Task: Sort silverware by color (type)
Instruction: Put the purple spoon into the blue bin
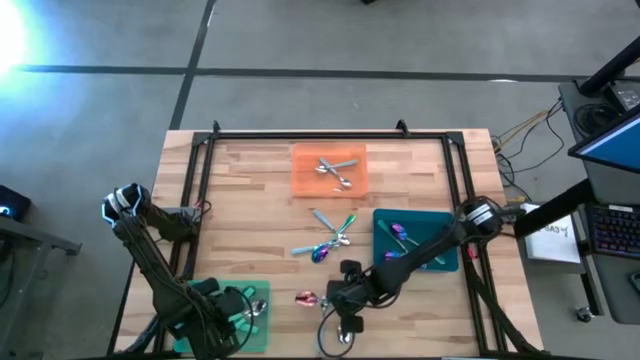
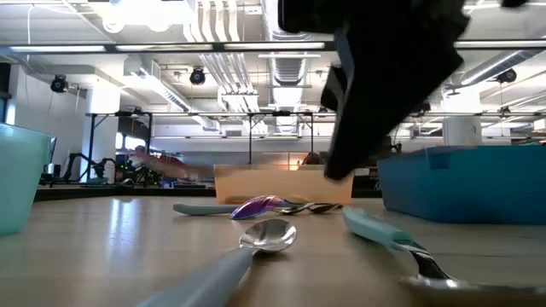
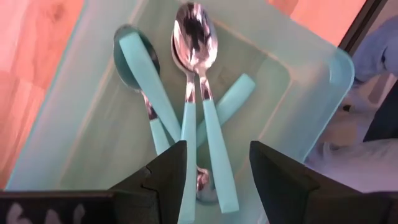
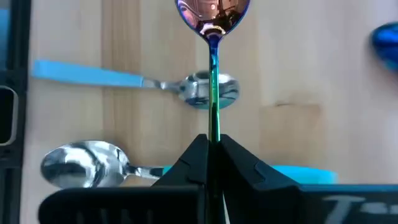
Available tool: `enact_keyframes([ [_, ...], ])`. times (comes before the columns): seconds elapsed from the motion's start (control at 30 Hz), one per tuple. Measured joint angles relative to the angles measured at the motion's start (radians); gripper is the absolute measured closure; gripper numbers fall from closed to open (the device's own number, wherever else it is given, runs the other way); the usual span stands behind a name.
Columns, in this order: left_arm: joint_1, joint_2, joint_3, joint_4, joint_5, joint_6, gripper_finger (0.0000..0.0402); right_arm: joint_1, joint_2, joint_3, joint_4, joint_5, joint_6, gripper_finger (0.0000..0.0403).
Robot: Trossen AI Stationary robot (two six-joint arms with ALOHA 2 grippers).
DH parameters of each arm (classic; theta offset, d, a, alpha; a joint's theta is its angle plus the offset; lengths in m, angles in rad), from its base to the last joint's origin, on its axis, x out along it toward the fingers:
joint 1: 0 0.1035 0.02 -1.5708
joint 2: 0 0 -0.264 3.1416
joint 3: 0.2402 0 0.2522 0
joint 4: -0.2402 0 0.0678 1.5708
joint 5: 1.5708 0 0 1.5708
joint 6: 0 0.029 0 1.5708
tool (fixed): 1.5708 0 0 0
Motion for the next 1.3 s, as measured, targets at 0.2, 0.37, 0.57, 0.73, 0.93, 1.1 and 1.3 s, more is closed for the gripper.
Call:
enact_keyframes([
  [0.2,0.000,0.000,0.000,0.013,-0.069,-0.008,0.0242,-0.002,-0.114,0.000,-0.058,0.055,-0.023,0.0390],
  [0.37,0.000,0.000,0.000,0.025,-0.116,-0.018,0.0242,-0.002,-0.223,0.002,-0.227,0.147,-0.010,0.0390],
  [0.57,0.001,0.000,0.000,0.024,-0.168,-0.027,0.0242,-0.002,-0.330,-0.001,-0.477,0.256,0.066,0.0390],
  [0.73,0.001,0.000,0.000,0.027,-0.209,-0.031,0.0242,-0.002,-0.393,-0.046,-0.639,0.270,0.149,0.0390],
  [0.93,0.004,0.000,0.000,0.028,-0.255,-0.031,0.0242,0.000,-0.488,-0.185,-0.728,0.263,0.278,0.0390],
  [1.1,0.012,0.000,0.000,0.028,-0.279,-0.032,0.0242,0.000,-0.568,-0.355,-0.716,0.206,0.386,0.0390],
  [1.3,0.018,0.000,0.000,0.029,-0.283,-0.031,0.0242,0.002,-0.633,-0.525,-0.687,0.150,0.502,0.0390],
])
